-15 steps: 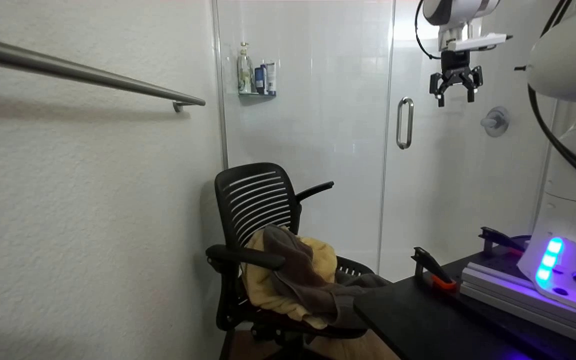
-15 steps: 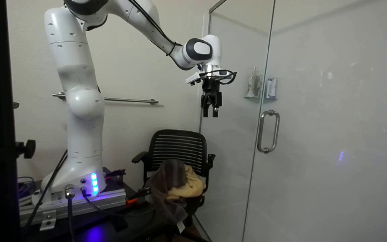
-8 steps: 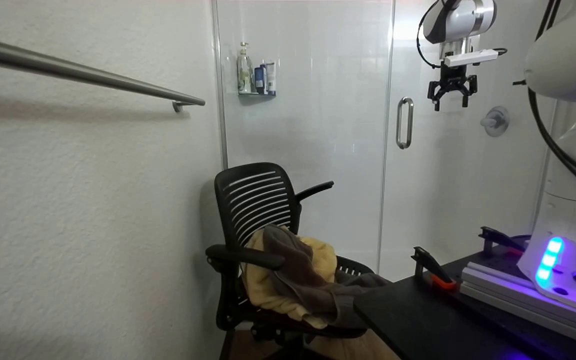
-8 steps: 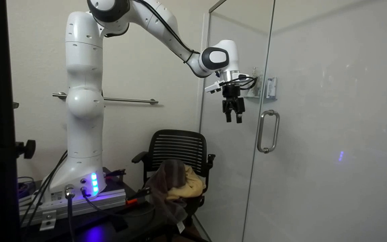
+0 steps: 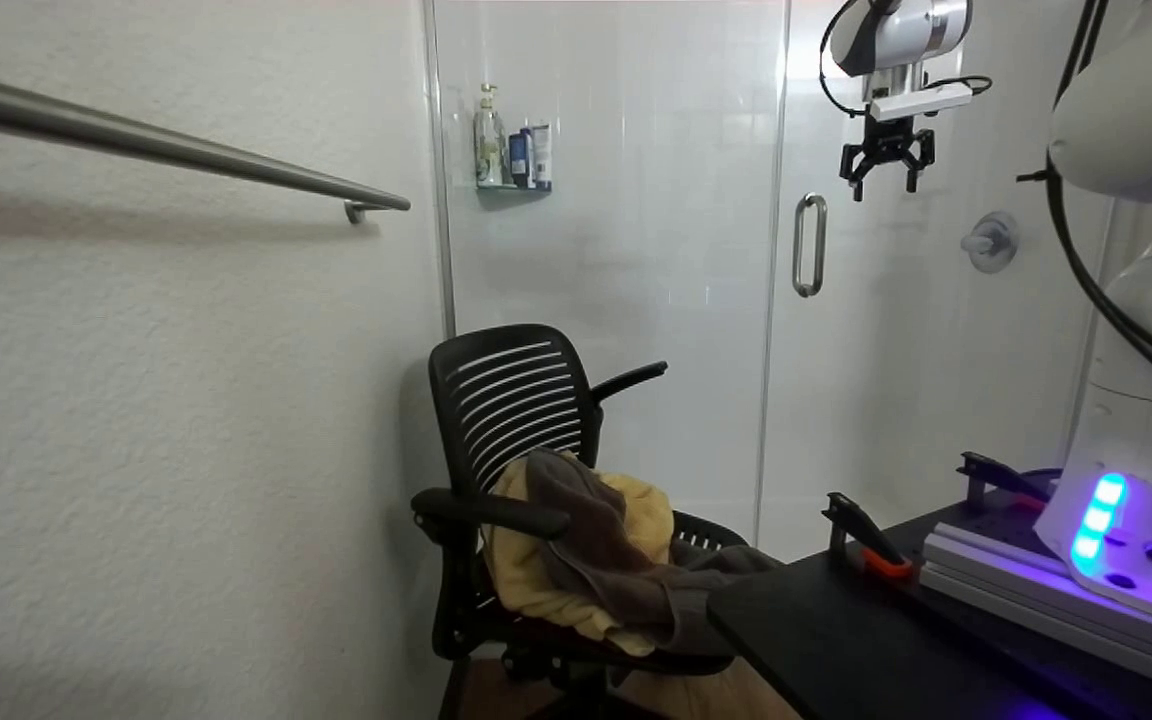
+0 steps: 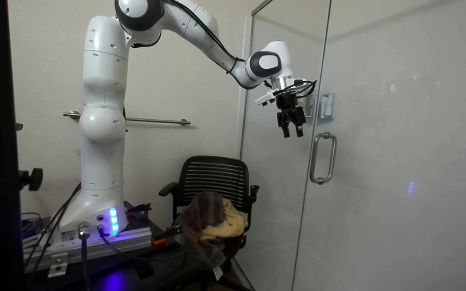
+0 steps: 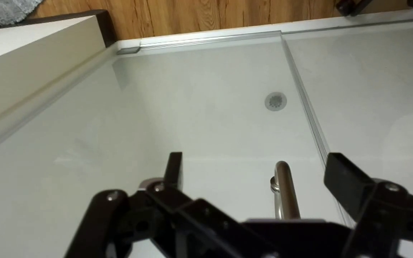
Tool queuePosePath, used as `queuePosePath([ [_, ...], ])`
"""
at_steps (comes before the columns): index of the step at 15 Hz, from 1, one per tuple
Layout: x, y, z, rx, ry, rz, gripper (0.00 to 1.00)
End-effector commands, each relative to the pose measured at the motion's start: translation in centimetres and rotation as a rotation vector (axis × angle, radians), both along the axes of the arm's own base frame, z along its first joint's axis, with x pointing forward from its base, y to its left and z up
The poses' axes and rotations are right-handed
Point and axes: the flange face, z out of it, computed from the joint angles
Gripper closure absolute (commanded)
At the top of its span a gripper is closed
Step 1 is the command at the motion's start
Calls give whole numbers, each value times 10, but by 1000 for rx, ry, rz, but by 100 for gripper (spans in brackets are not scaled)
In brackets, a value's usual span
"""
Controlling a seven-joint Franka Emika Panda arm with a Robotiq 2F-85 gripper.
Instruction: Open the door
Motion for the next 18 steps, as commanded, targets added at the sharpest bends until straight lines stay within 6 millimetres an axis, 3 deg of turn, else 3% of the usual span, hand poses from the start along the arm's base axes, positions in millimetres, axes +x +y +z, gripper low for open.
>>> queuePosePath([
  [1,14,-28,-27,36,-25,-52,0],
  [4,42,-44,-44,19,-75,-37,0],
  [6,63,-45,-48,-6,-111,-8,0],
  [11,109,-22,-46,9,-150,106,0],
  [16,107,-13,-44,-1,-146,86,0],
  [18,112,-21,-61,0,-139,73,0],
])
